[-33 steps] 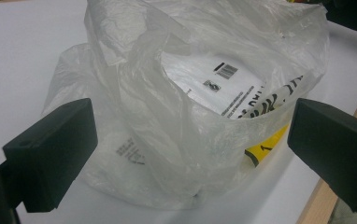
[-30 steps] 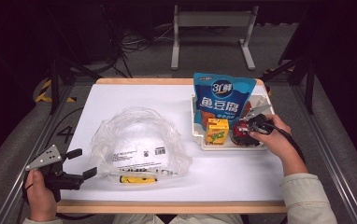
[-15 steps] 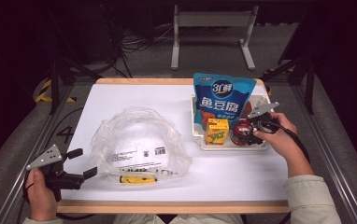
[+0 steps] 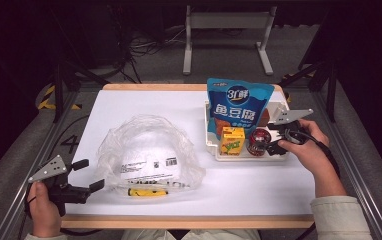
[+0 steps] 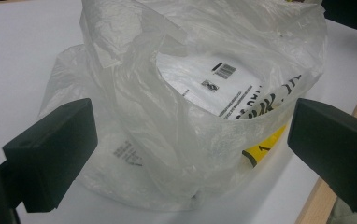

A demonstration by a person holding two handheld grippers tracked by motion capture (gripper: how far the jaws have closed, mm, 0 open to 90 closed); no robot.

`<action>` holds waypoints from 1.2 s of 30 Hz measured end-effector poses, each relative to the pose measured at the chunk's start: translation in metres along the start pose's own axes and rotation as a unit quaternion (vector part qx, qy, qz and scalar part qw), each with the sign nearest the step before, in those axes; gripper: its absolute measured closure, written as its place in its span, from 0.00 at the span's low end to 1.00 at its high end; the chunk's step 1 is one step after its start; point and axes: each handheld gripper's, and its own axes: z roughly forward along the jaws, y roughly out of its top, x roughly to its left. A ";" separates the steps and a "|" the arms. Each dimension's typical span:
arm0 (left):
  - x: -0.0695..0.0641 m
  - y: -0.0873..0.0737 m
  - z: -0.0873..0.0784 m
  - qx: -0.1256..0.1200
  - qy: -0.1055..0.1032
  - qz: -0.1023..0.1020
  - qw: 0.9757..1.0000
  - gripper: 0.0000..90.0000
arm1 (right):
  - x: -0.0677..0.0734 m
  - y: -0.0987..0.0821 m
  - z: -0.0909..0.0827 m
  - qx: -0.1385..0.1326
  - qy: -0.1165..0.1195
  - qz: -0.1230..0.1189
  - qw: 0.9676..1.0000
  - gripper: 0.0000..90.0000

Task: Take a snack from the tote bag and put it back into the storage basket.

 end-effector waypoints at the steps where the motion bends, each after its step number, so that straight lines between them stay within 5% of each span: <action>1: 0.000 0.000 0.000 0.001 0.000 0.001 1.000 0.02 | 0.002 0.001 -0.002 -0.004 0.001 0.001 1.000 0.19; 20: -0.001 0.000 -0.001 -0.001 -0.001 0.000 1.000 0.02 | 0.047 0.013 -0.016 -0.056 0.044 0.012 0.997 0.19; 36: -0.002 0.001 -0.001 -0.004 -0.002 0.003 1.000 0.02 | 0.076 -0.003 -0.018 -0.109 0.058 0.018 0.992 0.19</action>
